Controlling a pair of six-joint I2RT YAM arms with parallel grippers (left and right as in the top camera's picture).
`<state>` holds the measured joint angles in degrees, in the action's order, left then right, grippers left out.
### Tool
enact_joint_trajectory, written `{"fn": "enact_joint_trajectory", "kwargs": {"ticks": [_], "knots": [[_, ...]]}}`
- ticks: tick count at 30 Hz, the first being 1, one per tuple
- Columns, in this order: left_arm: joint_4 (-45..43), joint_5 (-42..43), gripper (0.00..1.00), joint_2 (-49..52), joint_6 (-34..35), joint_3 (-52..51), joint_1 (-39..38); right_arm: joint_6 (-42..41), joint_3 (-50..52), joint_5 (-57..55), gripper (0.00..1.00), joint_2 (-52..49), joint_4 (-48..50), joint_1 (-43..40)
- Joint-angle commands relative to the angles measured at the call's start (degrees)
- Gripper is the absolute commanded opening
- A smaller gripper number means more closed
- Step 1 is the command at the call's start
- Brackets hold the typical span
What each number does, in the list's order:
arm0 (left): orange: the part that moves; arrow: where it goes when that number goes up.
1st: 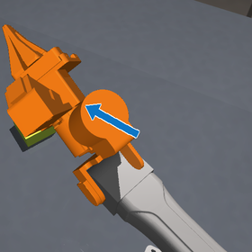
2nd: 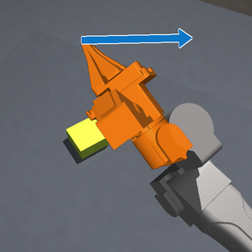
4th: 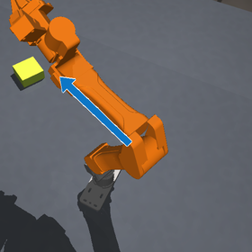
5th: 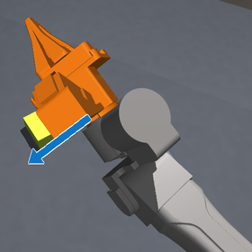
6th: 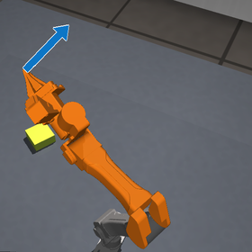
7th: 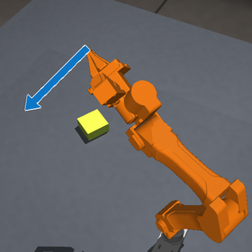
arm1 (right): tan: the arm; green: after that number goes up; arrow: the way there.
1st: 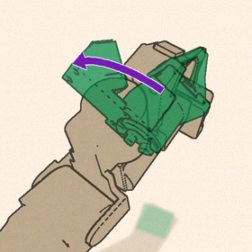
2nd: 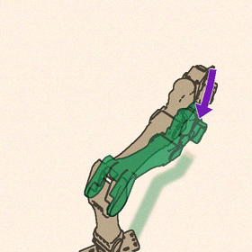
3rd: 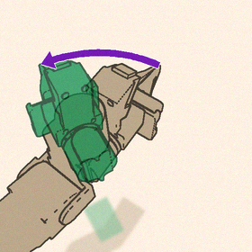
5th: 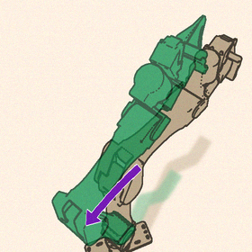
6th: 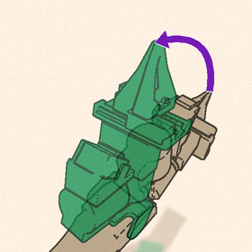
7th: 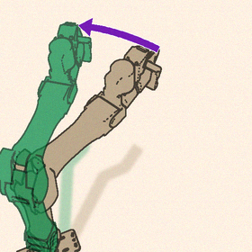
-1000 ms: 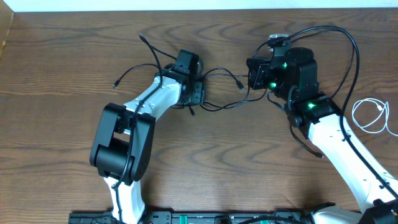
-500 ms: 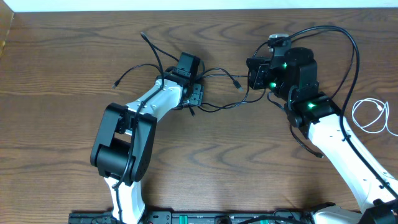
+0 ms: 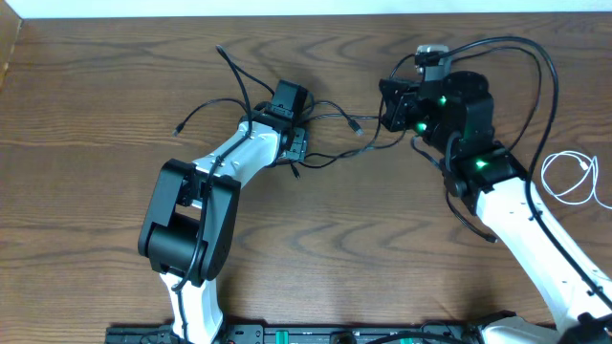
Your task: Untangle cables
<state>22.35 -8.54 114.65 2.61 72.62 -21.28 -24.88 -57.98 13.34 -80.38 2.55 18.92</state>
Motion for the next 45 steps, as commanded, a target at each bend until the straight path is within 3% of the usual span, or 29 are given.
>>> {"fn": "enact_joint_trajectory", "kwargs": {"ticks": [1,15,20,24,26,30,36,45], "knots": [[0.6,-3.2,0.79,-1.2,-1.6,-0.4,0.7,1.4,-0.1,0.1,0.01,4.6,2.1,-1.0],[0.7,-3.7,0.79,-0.5,-1.6,-0.4,2.6,2.2,-0.1,0.1,0.01,18.4,3.7,-7.8],[1.1,-8.1,0.79,-0.5,-1.6,-0.4,2.6,5.6,-0.1,0.0,0.01,21.7,4.3,-11.7],[1.6,-10.3,0.79,-0.5,-1.6,-0.4,3.3,8.9,-0.1,-3.5,0.01,23.4,4.3,-16.0],[1.8,-10.2,0.79,-0.5,-1.5,-0.4,5.2,13.0,-0.1,-11.2,0.01,23.3,4.2,-18.2],[2.2,-10.2,0.79,-0.5,-0.2,-0.4,7.8,13.8,-0.1,-21.9,0.01,22.4,2.7,-19.8],[2.2,-10.0,0.79,-0.5,0.4,-0.4,8.6,13.6,-0.1,-19.6,0.01,18.3,-5.9,-19.6],[2.1,-10.0,0.79,-0.5,0.5,-0.4,8.6,13.6,-0.1,-21.9,0.01,1.0,-18.8,-19.7]]}}
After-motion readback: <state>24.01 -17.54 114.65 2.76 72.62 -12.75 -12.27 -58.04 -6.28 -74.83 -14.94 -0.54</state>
